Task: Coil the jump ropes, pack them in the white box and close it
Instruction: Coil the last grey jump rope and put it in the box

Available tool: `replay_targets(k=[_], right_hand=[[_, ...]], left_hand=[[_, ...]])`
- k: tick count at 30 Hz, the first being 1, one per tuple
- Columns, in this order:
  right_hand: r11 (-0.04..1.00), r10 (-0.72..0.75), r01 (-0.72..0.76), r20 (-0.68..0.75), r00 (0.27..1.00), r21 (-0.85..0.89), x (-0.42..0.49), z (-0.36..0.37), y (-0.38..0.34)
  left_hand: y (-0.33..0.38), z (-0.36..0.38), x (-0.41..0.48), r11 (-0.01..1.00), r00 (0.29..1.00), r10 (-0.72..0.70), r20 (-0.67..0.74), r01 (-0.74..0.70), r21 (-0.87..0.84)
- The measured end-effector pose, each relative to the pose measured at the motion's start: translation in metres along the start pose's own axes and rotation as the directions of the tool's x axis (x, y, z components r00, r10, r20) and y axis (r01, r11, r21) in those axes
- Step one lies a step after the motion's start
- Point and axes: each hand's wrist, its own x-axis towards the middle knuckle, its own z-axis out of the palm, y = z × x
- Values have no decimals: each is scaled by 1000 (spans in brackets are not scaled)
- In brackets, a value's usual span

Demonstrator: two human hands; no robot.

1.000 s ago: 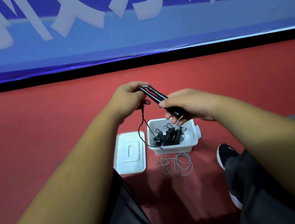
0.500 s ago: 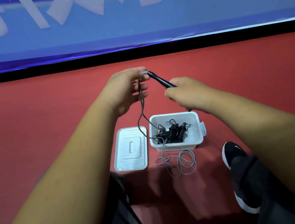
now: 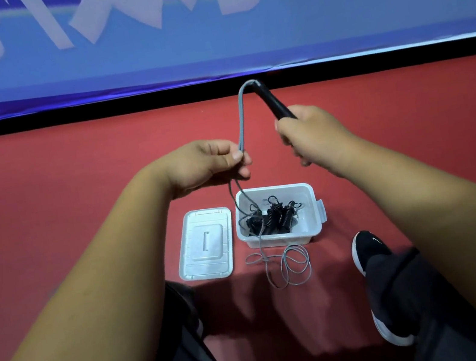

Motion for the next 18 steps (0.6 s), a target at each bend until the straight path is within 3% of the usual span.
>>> replay_targets(k=[4, 7, 18], right_hand=[[991, 27, -19, -58, 998, 130, -8, -18, -19], [986, 10, 8, -109, 994, 164, -12, -36, -47], [929, -180, 228, -182, 967, 290, -44, -122, -236]], left_hand=[[27, 11, -9, 993, 984, 80, -158, -92, -69], [76, 7, -25, 978, 939, 191, -285, -207, -25], [329, 0, -125, 833, 690, 529, -493, -534, 145]])
